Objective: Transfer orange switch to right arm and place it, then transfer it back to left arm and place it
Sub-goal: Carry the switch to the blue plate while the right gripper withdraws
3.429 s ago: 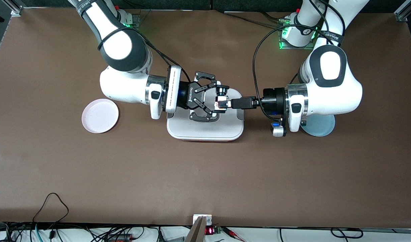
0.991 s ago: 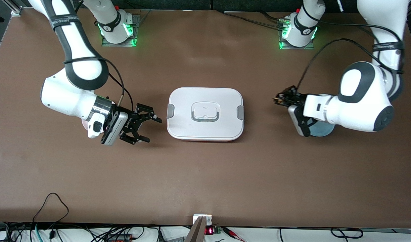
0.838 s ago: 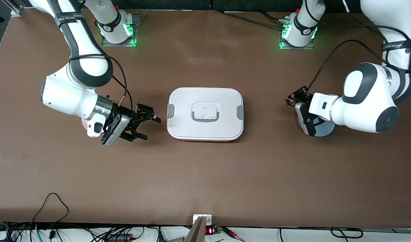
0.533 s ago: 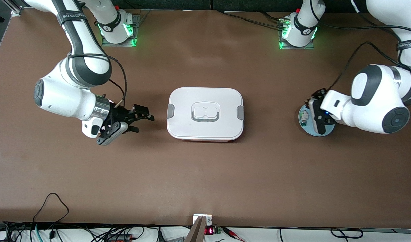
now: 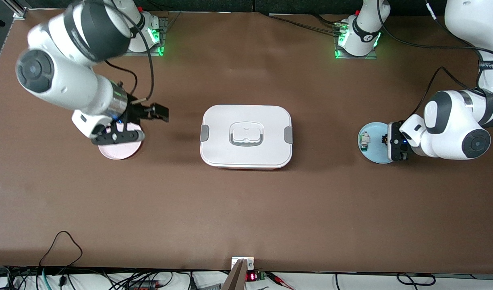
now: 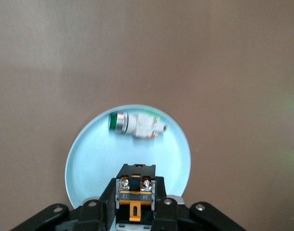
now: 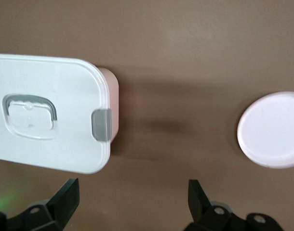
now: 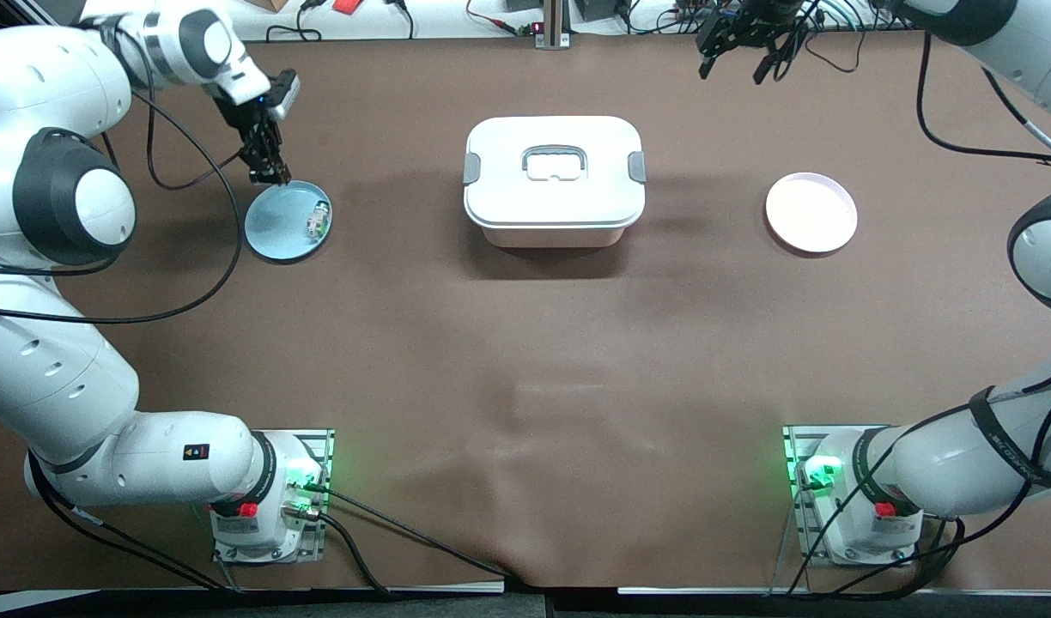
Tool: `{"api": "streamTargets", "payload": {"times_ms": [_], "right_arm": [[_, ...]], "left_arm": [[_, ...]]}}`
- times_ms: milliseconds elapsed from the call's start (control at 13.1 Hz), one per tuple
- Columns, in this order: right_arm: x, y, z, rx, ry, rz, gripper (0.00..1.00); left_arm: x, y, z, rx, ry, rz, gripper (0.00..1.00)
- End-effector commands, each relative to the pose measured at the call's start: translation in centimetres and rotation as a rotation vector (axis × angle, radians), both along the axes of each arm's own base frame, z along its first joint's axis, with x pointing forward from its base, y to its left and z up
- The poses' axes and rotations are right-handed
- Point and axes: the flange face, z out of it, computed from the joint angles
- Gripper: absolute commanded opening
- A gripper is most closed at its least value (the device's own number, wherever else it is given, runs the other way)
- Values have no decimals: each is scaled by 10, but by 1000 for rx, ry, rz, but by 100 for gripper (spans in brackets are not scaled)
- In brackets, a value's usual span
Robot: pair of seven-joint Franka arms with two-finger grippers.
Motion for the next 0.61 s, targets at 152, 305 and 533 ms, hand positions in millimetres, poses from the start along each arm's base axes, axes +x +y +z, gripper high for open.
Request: {"api": "streamTargets", "payload": {"times_ms": [152, 305, 533], "right_arm": [[8, -77, 39, -163, 69, -53, 100], [14, -111, 46, -338, 6, -1, 100], [29, -172, 42, -336, -26, -74, 100]], "left_arm": [[-15, 15, -36, -8, -61, -55, 0], [-21, 16, -50, -3, -80, -50, 0], [-26, 16, -67, 0, -94, -50, 0]]}}
